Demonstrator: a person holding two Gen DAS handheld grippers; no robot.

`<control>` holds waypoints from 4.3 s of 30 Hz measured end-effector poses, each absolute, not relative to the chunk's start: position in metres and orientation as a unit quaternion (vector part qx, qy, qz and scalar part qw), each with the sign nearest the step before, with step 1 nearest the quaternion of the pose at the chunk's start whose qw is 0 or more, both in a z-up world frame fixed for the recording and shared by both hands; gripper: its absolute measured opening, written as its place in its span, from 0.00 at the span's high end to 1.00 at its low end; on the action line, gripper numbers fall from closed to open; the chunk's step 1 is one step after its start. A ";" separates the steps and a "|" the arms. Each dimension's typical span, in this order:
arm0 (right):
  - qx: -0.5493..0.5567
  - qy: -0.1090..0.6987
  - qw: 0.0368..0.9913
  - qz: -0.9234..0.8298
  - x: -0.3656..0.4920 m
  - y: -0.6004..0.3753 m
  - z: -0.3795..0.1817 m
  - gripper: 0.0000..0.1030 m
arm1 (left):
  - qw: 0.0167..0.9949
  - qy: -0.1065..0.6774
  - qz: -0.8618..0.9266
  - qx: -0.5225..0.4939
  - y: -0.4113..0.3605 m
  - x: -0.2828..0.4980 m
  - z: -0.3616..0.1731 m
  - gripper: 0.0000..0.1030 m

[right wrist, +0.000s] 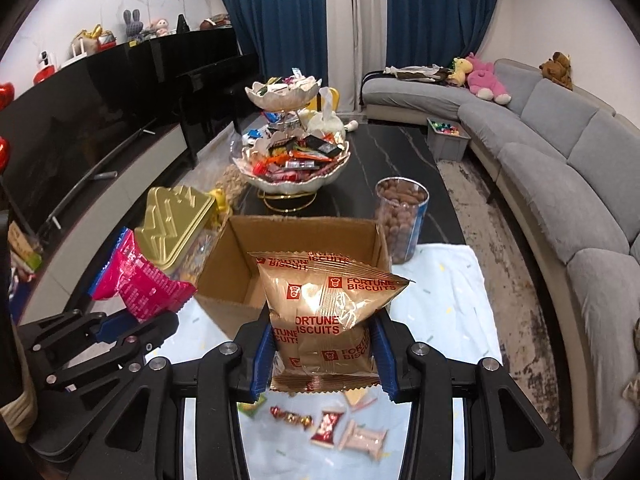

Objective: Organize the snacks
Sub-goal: 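Carry the pink-red bag over the box with the left tool while the right tool carries the biscuit packet, then open both tools to drop the bag and biscuit packet into the box, then withdraw both tools from the box and lower toward the remaining snacks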

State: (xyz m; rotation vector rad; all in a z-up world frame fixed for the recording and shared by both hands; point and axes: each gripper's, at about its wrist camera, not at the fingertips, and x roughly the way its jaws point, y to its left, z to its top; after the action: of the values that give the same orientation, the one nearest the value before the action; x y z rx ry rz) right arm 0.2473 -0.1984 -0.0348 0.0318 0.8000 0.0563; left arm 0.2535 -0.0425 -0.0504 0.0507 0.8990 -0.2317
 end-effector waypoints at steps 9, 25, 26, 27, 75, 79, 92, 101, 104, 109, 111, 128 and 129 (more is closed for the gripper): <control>0.018 0.389 0.921 0.021 0.281 -0.203 -0.039 0.57 | 0.895 0.432 -0.111 0.032 -0.050 0.291 -0.049 0.80; 0.025 0.414 0.910 0.028 0.340 -0.203 -0.066 0.57 | 0.884 0.454 -0.110 0.027 -0.054 0.360 -0.084 0.79; 0.025 0.416 0.909 0.028 0.343 -0.203 -0.069 0.57 | 0.883 0.456 -0.109 0.027 -0.054 0.364 -0.087 0.79; 0.026 0.418 0.908 0.028 0.346 -0.203 -0.071 0.57 | 0.882 0.458 -0.108 0.027 -0.054 0.366 -0.090 0.79; 0.041 0.379 0.925 -0.004 0.276 -0.228 -0.027 0.26 | 0.905 0.416 -0.075 0.049 -0.046 0.288 -0.034 0.32; 0.044 0.376 0.926 -0.007 0.263 -0.231 -0.026 0.26 | 0.906 0.414 -0.078 0.050 -0.048 0.276 -0.032 0.31; 0.038 0.372 0.927 -0.016 0.230 -0.237 -0.032 0.26 | 0.906 0.412 -0.082 0.054 -0.055 0.242 -0.042 0.29; 0.033 0.373 0.927 -0.029 0.207 -0.239 -0.044 0.26 | 0.901 0.419 -0.091 0.060 -0.058 0.223 -0.059 0.29; 0.032 0.374 0.926 -0.034 0.199 -0.239 -0.049 0.26 | 0.902 0.417 -0.090 0.068 -0.058 0.217 -0.065 0.29; 0.033 0.381 0.923 -0.041 0.188 -0.240 -0.060 0.26 | 0.902 0.414 -0.091 0.074 -0.058 0.206 -0.076 0.26; 0.035 0.384 0.922 -0.043 0.184 -0.242 -0.064 0.26 | 0.901 0.416 -0.094 0.077 -0.059 0.202 -0.082 0.26; 0.016 0.386 0.921 -0.056 0.157 -0.230 -0.104 0.26 | 0.896 0.424 -0.103 0.085 -0.055 0.179 -0.133 0.26; 0.017 0.385 0.921 -0.058 0.156 -0.230 -0.107 0.26 | 0.896 0.424 -0.104 0.085 -0.055 0.178 -0.136 0.26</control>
State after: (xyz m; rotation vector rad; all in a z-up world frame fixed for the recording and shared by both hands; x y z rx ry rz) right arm 0.1556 -0.2303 -0.1071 0.0357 0.7912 -0.1189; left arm 0.1784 -0.0553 -0.1356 0.1751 0.8778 -0.2148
